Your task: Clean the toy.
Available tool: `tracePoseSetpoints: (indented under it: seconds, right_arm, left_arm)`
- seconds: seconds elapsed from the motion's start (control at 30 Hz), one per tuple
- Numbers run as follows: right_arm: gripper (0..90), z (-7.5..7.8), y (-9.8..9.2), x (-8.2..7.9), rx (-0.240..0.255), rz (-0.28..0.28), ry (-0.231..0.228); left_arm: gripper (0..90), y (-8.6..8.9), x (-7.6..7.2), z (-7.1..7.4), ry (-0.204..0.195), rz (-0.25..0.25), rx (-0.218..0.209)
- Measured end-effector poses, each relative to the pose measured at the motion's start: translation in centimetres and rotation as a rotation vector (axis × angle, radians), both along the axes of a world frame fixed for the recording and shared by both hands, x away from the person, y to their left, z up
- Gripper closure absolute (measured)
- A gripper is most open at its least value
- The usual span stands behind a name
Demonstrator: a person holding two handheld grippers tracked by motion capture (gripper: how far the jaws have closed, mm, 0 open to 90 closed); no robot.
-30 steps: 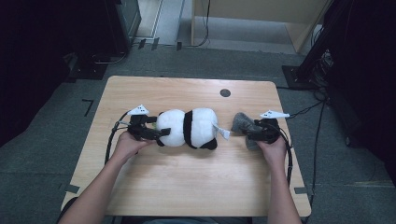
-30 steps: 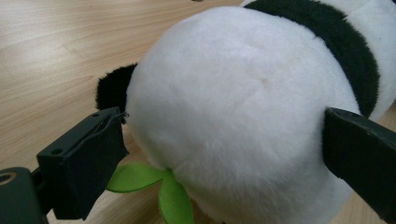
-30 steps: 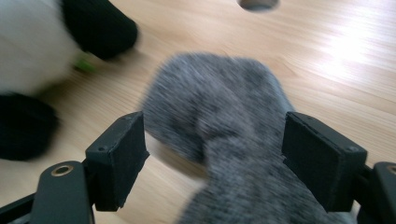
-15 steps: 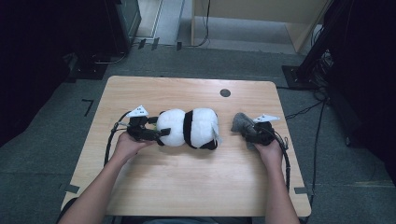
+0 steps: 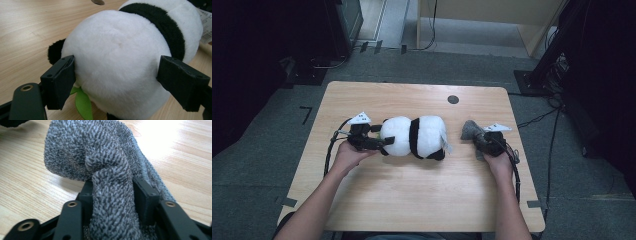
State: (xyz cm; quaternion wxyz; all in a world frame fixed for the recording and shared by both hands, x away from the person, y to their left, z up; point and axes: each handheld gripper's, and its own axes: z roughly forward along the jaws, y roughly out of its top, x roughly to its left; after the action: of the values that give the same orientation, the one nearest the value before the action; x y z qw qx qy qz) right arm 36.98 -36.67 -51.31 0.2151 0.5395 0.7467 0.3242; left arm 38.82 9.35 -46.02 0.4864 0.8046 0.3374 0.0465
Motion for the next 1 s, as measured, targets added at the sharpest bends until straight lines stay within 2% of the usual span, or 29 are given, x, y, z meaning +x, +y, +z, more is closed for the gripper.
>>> tracePoseSetpoints:
  seconds: [0.07,0.13,0.23,0.3,0.37,0.43,0.5,0.53,0.63,0.7,0.73,0.87,1.0]
  right_arm:
    - [58.5,0.1,-0.4,0.2,0.044,-0.004,0.017]
    - [58.7,0.1,-0.6,0.2,0.058,-0.002,0.020]
    - [56.8,0.2,-0.7,0.3,0.065,0.001,0.026]
    - [52.4,0.3,-0.7,0.3,0.075,-0.001,0.026]
    - [47.8,0.5,-0.7,0.2,0.070,-0.009,0.011]
    - [47.8,0.8,-0.7,0.1,0.066,-0.013,-0.005]
    - [51.0,1.1,-0.9,0.0,0.085,-0.008,-0.017]
    - [54.2,1.2,-0.9,0.0,0.090,-0.011,-0.019]
    - [60.8,1.1,-0.8,0.1,0.066,-0.013,0.009]
    - [69.1,0.8,-0.6,0.3,0.061,-0.003,0.043]
    - [73.8,0.8,-0.6,0.3,0.051,-0.003,0.046]
    - [77.3,1.5,-0.3,0.1,0.059,-0.004,0.037]
    - [77.2,2.7,-0.1,-0.2,0.116,-0.012,0.009]
  left_arm:
    - [15.6,-0.2,0.0,0.0,-0.008,0.003,0.015]
    - [12.2,-0.6,0.1,-0.3,-0.014,0.000,0.037]
    - [6.5,-0.7,0.6,-0.8,0.005,0.006,0.041]
    - [0.0,-0.7,1.0,-1.4,0.034,0.005,0.047]
    - [0.0,-0.7,1.2,-1.8,0.069,-0.010,0.031]
    - [0.0,-0.8,1.4,-2.0,0.091,-0.020,0.024]
    - [7.8,-0.8,1.4,-2.0,0.109,-0.043,0.019]
    - [12.2,-0.9,1.3,-2.0,0.101,-0.047,0.031]
    - [19.9,-1.2,1.0,-2.0,0.081,-0.053,0.062]
    - [24.9,-1.4,0.8,-2.0,0.071,-0.049,0.069]
    - [27.3,-1.4,0.7,-2.0,0.070,-0.048,0.067]
    - [35.3,-1.3,0.6,-1.9,0.071,-0.040,0.052]
    - [41.5,-1.2,0.5,-1.8,0.072,-0.036,0.041]
